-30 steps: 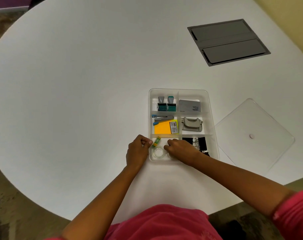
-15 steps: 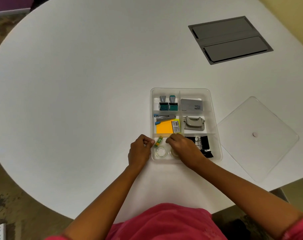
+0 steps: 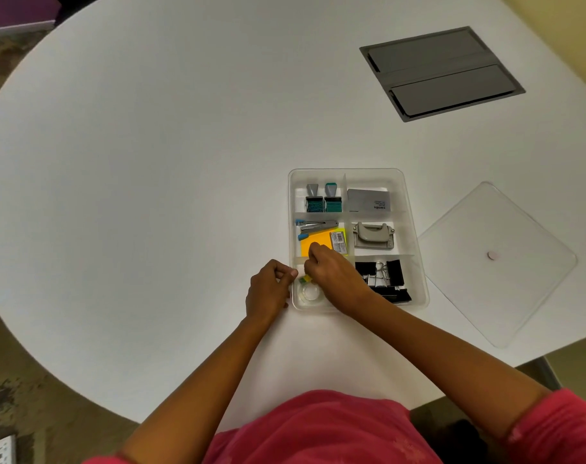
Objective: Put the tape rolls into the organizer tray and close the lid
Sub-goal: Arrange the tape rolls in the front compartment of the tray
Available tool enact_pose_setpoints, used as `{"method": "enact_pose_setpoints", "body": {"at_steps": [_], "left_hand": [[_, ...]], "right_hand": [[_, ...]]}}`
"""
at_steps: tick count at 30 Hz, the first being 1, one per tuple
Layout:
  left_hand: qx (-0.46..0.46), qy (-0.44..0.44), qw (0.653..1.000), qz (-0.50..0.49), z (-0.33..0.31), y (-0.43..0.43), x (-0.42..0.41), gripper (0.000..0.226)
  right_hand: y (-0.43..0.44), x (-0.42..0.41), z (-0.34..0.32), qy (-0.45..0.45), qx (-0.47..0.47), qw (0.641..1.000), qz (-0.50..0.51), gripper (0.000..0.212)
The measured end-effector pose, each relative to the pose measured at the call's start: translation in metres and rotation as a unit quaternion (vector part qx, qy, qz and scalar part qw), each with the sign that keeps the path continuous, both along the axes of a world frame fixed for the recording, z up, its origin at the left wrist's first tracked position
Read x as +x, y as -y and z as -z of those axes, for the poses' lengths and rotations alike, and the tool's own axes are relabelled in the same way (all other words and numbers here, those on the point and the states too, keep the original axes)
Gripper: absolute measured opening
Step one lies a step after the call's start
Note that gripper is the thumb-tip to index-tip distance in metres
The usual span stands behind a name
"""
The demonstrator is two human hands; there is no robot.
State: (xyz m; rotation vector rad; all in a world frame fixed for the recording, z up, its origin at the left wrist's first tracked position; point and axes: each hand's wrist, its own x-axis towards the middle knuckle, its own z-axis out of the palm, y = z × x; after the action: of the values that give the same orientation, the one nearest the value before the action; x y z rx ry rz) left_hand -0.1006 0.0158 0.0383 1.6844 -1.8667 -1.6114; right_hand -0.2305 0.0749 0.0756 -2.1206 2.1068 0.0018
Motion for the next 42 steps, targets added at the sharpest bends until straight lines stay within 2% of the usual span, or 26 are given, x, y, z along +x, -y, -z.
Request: {"method": "enact_pose_setpoints", "body": {"at_steps": [7,13,19,25,28,32,42], "left_hand": [[-0.001,0.010,1.000,0.002,0.003,0.000,0.000,0.019],[0.008,0.012,1.000,0.001,0.005,0.001,0.000,0.016],[0.012,0.013,1.000,0.005,0.009,0.004,-0.001,0.016],[0.020,0.017,1.000,-0.001,0.009,0.004,0.001,0.025],[-0.003,0.039,0.999,0.010,0.010,0.002,0.001,0.023],[-0.023,0.056,0.998,0.020,0.010,-0.001,0.000,0.017],[-0.027,0.062,0.998,0.016,0.013,-0.001,0.001,0.017]], "right_hand": [[-0.022,0.003,0.006,0.021,0.038,0.999,-0.013,0.028],[-0.021,-0.001,0.021,0.023,0.088,0.996,-0.016,0.015],[-0.020,-0.003,0.025,0.005,0.113,0.993,-0.030,0.019],[-0.016,0.002,0.016,0.066,0.041,0.997,-0.005,0.023],[-0.004,0.005,0.019,0.043,0.077,0.996,-0.005,0.032],[0.007,0.009,0.027,0.022,0.129,0.991,-0.022,0.031],[-0.001,0.002,0.038,0.000,0.158,0.985,-0.070,0.031]]}}
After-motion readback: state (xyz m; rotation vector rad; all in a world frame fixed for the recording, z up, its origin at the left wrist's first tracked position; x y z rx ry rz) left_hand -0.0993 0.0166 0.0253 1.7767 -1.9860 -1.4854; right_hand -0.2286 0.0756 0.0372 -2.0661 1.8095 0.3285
